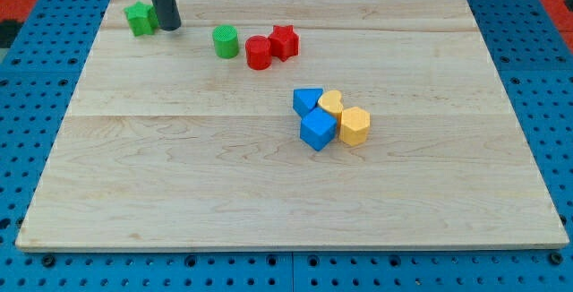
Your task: Push the green circle to the right of the green star
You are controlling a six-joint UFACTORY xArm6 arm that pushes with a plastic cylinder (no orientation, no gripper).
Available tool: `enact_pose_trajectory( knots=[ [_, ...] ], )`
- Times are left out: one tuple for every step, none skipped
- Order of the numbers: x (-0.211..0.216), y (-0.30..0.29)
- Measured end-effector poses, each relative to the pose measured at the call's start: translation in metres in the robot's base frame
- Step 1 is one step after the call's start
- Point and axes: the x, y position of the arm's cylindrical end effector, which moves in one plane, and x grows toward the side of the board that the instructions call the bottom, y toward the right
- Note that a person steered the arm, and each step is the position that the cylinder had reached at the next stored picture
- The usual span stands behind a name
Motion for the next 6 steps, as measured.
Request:
enact_pose_trajectory(
  knots=[
    [0.021,0.024],
    [0.062,0.028],
    [0.073,0.061],
    [0.048,0.091],
    [0.029,0.088],
    [0.024,0.076]
  ],
)
